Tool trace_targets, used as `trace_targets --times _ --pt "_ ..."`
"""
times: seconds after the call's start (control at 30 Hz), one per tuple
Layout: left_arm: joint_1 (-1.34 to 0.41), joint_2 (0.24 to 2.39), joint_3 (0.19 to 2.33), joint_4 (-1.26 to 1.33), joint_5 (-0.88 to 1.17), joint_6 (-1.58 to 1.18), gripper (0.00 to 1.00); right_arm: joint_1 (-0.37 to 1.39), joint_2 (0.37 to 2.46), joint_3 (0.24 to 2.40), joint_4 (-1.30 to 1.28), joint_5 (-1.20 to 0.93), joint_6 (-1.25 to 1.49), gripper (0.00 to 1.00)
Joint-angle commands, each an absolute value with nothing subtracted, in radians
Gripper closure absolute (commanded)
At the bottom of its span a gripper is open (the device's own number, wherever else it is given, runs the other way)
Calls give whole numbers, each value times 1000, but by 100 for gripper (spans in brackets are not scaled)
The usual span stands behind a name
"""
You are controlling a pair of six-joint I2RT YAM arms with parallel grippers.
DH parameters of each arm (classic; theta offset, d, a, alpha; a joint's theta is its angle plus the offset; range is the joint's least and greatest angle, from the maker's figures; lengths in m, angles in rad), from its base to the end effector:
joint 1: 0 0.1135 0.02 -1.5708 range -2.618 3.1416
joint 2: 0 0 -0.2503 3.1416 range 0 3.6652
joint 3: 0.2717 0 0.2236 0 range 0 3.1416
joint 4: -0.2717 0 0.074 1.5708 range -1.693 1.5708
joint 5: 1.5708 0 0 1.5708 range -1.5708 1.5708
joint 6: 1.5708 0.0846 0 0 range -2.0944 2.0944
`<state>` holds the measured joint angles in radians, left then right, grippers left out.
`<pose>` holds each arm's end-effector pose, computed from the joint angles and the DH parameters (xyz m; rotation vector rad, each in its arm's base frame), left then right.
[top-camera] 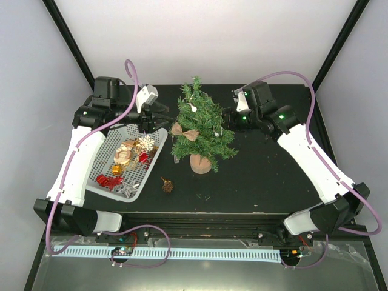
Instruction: Decorate the small christmas tree
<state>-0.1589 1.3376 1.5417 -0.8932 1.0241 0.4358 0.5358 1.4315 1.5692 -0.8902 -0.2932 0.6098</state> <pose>0.2374 -0.1112 0.3844 1.0753 1.7283 -0.9671 0.2485 0.1760 0.3445 -0.0664 2.4650 0.8837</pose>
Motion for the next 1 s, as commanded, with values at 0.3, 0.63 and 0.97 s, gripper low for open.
trace_targets --times 0.3,0.63,0.97 --pt "-167 1331 1545 -914 1016 466 41 530 1406 1604 -902 -258 603 67" --pt "-167 1333 1546 -913 1011 466 41 525 1348 1580 -916 -212 610 64" --pt "-167 1340 1552 -919 1001 469 41 504 1312 1575 -950 -195 596 63"
